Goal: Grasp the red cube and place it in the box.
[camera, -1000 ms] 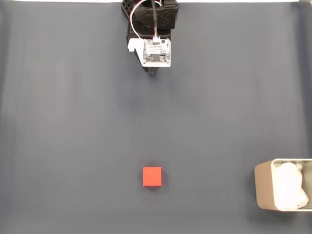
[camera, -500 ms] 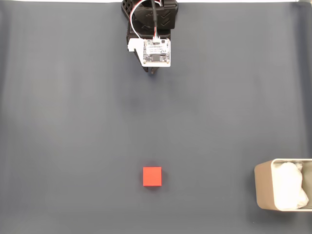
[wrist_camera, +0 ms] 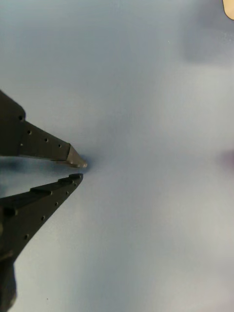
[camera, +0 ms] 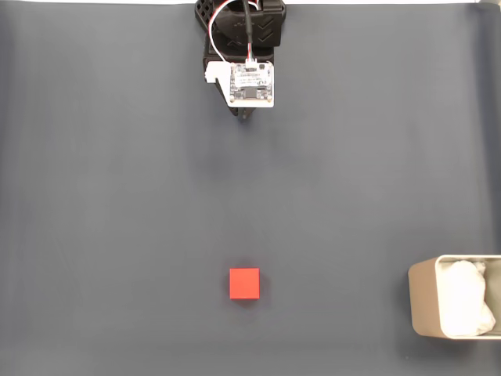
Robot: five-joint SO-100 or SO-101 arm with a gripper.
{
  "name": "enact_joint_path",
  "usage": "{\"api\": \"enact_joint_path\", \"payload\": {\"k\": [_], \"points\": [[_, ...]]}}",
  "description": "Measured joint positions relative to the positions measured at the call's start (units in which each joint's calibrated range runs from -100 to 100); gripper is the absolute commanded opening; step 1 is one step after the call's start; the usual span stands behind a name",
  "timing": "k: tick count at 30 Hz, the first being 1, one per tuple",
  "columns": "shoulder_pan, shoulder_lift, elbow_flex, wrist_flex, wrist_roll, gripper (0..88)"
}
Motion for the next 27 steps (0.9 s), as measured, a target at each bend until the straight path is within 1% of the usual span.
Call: {"api": "enact_joint_path", "payload": {"k": [20,23,27], "points": [[0.0,0.0,0.0,0.0,0.0,0.0],[0.0,0.0,0.0,-0.9,0.0,0.0],[0.0,0.7,0.0,-5.3,-0.4,0.0]]}}
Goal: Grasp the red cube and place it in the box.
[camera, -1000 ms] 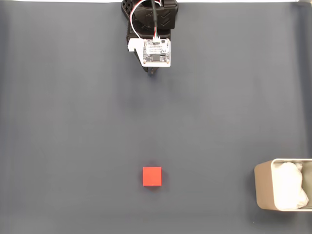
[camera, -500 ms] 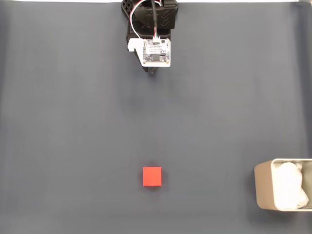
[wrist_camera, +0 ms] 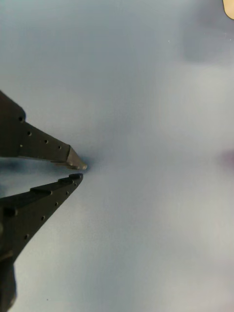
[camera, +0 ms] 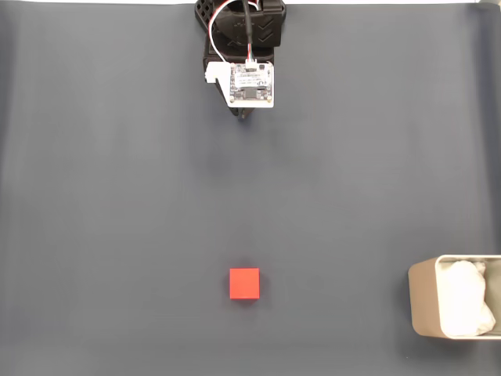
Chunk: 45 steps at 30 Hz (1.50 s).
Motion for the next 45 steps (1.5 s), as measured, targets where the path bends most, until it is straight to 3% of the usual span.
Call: {"api": "enact_joint_path", "payload": {"k": [20,35,45], "points": [[-0.7,1.5,-1.6,-23.4,1.0,0.0],[-1.4,24.5,-27.8,-24.1,1.0,0.0],[-1.8,40.9,-46.7,-18.9,-0.4,0.0]]}}
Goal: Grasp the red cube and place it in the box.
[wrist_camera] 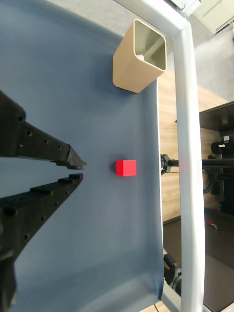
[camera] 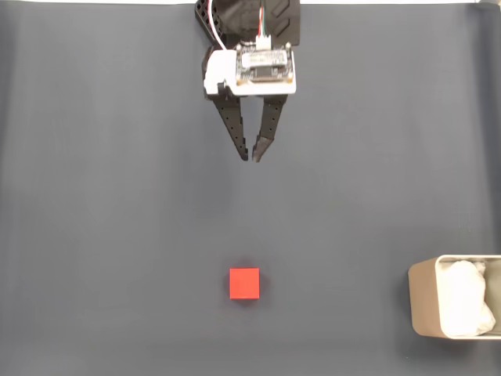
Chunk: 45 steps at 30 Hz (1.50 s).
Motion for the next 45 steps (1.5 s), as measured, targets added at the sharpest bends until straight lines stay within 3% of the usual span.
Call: {"api": "enact_joint_path", "payload": {"k": [15,45], "points": [[0.1,21.8,-19.1,3.2,-1.2,0.4],[4.7,49.2,-38.7,1.9,2.3,31.2]]}}
